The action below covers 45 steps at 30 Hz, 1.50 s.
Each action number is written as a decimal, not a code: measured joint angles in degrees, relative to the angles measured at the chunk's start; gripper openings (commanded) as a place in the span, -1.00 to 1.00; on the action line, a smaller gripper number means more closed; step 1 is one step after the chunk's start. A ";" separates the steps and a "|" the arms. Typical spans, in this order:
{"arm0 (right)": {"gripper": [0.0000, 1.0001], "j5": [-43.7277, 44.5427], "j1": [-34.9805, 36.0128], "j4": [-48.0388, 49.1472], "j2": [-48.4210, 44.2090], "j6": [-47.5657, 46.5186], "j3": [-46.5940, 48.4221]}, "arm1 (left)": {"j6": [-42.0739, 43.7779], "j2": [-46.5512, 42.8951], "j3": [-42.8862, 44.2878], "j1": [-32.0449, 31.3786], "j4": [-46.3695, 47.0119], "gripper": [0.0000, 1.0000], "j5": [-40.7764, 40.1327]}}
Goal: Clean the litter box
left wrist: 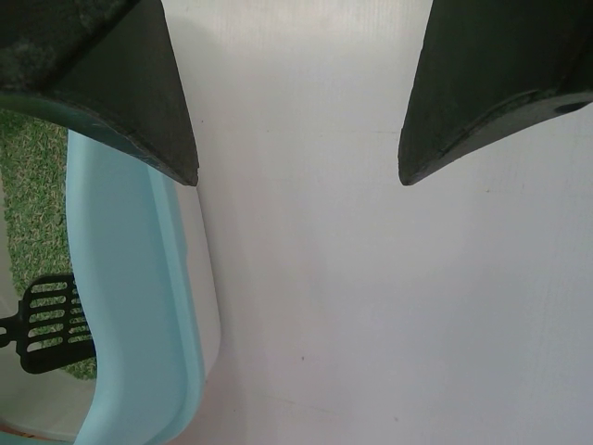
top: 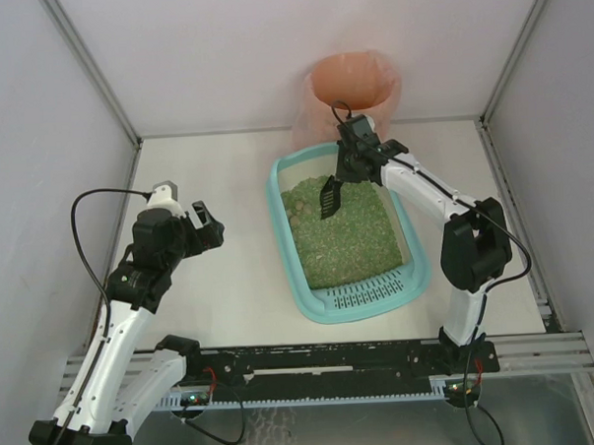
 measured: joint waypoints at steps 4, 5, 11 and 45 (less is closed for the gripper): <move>-1.00 -1.66 -0.28 -0.04 0.02 0.70 -0.02 | 0.00 0.00 0.00 0.00 -0.02 0.84 0.02; -1.00 -2.25 -0.46 0.07 0.02 0.92 -0.13 | 0.00 0.00 0.00 0.00 0.00 0.84 0.02; -1.00 -8.72 -2.01 6.32 -0.02 5.42 -5.64 | 0.00 0.02 0.00 0.00 0.00 0.83 0.07; -1.00 -16.68 -4.63 35.26 -18.60 27.78 -38.51 | 0.00 -0.37 -0.98 0.00 0.46 0.83 0.48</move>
